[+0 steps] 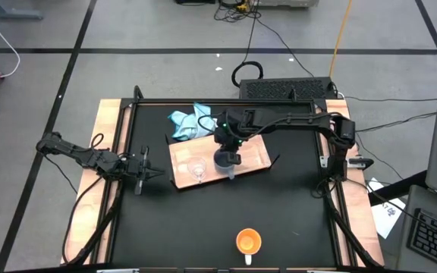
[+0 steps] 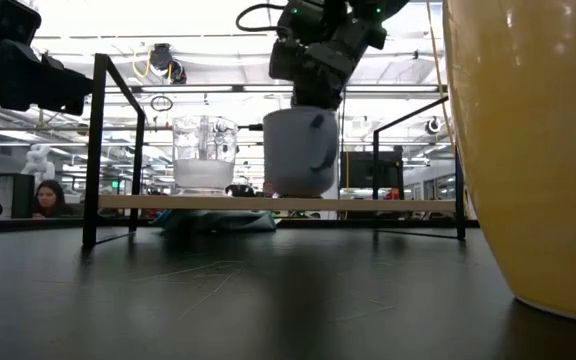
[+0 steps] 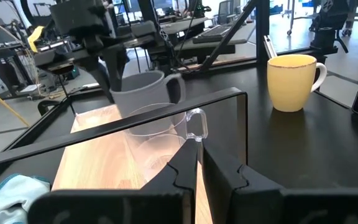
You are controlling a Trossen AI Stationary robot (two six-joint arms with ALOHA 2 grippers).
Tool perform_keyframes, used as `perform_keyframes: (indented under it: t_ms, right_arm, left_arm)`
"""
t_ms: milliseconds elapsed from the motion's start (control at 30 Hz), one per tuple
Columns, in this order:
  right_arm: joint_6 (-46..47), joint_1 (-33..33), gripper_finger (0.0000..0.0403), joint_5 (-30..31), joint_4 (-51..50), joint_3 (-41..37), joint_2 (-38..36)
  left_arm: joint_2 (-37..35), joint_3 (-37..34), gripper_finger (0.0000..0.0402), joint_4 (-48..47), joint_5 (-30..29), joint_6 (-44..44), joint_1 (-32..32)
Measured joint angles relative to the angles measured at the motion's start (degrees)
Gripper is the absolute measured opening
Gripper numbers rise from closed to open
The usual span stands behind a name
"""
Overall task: Stack small to large cups/mugs on shelf
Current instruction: Put the gray mug on the shelf
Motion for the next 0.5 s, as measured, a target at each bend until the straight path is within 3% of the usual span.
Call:
perform_keyframes:
  t_ms: [67, 500]
  right_arm:
    - [-0.3, 0.0, 0.0003, 2.2, 0.1, 0.0, 0.2]
    - [2.6, 0.0, 0.0005, 2.6, 1.2, 0.0, 0.2]
  left_arm:
    - [0.0, 0.0, 0.0026, 0.0, 0.0, 0.0, 0.0]
    - [0.0, 0.0, 0.0026, 0.0, 0.0, 0.3, 0.0]
